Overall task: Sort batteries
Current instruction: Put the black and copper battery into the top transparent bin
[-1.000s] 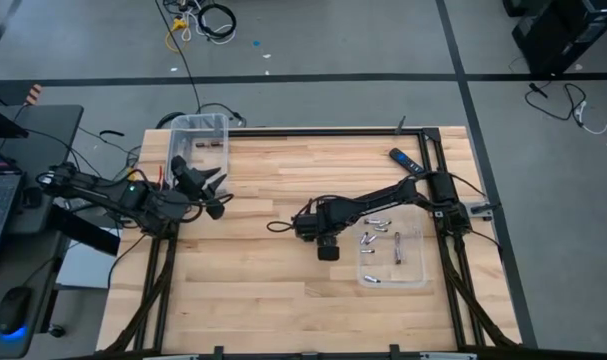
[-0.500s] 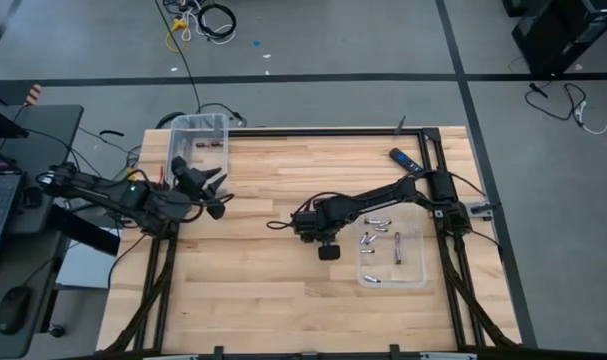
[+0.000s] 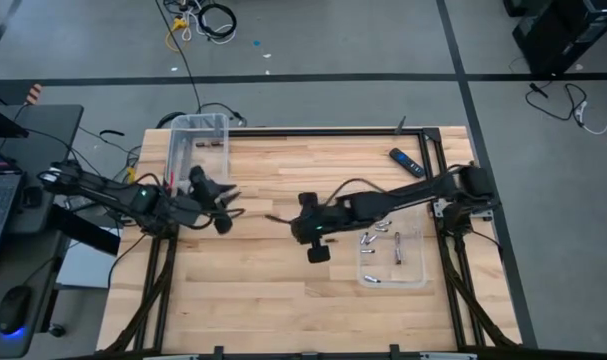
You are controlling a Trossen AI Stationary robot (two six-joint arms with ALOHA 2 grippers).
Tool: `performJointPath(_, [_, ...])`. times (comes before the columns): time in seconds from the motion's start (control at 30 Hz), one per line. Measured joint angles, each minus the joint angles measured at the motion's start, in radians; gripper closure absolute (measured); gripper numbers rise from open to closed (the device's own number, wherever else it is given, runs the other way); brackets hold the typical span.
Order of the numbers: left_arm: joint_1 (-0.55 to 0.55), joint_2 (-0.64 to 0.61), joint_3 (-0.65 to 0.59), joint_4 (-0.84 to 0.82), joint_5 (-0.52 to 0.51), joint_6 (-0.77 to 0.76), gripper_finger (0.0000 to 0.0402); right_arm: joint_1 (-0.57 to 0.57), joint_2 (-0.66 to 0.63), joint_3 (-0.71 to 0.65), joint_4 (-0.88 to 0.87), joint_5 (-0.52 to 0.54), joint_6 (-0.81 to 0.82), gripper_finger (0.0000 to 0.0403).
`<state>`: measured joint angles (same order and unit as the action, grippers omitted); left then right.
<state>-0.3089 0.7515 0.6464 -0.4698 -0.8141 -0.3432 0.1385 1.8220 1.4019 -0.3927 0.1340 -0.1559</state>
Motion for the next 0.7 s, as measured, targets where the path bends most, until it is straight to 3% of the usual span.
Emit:
performJointPath(0.13, [-0.040,0.015,-0.036,0.190,0.132,0.146,0.0300,0.025,-0.090,-0.123,0.326,-0.054,-0.061,0.0396])
performJointPath(0.37, [-0.060,0.033,-0.269,0.868,0.497,0.498,0.0300,0.044,-0.126,-0.386,1.178,-0.174,-0.128,0.0396])
performJointPath(0.5, [-0.055,0.101,-0.384,1.216,0.511,0.552,0.0300,0.040,-0.103,-0.456,1.464,-0.230,-0.086,0.0396])
performJointPath(0.7, [-0.004,0.316,-0.381,1.523,0.498,0.550,0.0300,0.035,-0.057,-0.439,1.574,-0.241,-0.083,0.0396])
